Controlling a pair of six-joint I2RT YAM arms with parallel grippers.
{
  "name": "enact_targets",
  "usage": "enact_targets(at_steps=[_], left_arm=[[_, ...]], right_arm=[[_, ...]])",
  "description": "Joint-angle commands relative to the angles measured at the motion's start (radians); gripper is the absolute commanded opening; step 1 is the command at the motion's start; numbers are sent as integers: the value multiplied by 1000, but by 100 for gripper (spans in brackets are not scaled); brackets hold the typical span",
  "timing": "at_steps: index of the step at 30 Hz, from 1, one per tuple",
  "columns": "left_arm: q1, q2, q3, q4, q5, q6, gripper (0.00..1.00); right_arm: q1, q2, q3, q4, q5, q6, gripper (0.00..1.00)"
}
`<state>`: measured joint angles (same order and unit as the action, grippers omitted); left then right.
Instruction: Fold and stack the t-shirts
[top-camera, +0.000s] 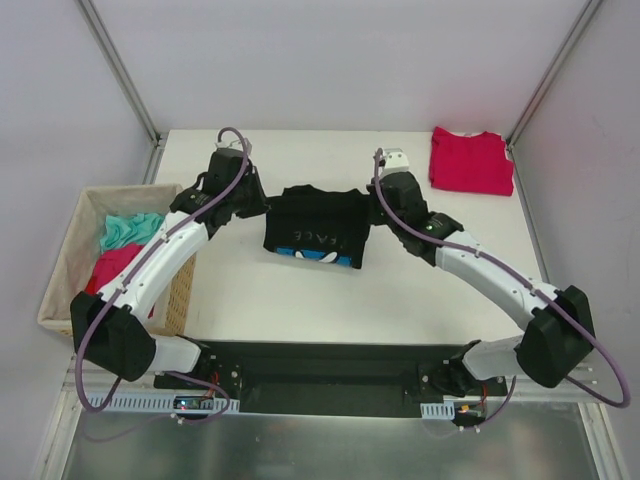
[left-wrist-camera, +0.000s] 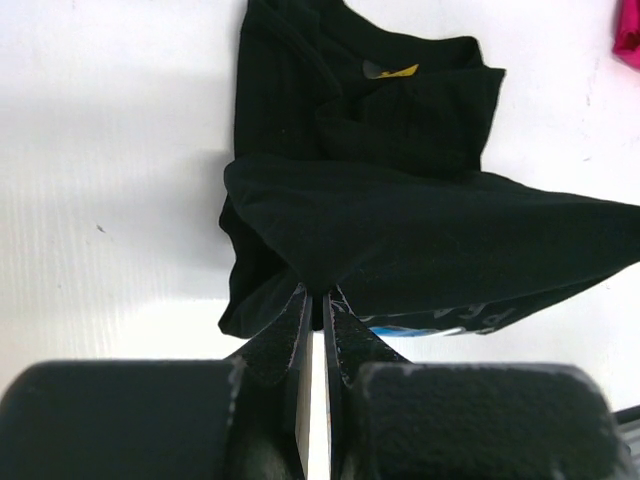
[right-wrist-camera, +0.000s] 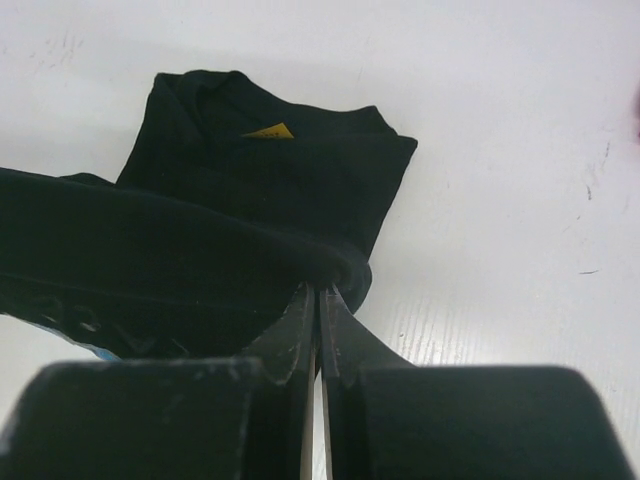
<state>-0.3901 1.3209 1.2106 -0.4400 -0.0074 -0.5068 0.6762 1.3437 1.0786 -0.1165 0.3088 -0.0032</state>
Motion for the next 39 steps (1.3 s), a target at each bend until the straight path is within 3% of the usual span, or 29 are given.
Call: enact_targets(at_steps=[1,9,17,30,39], left_arm=[[26,32,52,3,-25,24,0],[40,127,82,4,-6,19,0],[42,2,35,7,-23,28,0],[40,-365,-290,-13,89,-27,0],[34,-508,-459,-2,107,-68,0]], right_arm=[[-29,64,60,15,-8,34,1],[-44,178,66,37,-42,75,1],[-12,26,11,20,-22,63,1],[267,-72,-104,-66,119,121,1],[471,-115,-233,-124,109,160,1]])
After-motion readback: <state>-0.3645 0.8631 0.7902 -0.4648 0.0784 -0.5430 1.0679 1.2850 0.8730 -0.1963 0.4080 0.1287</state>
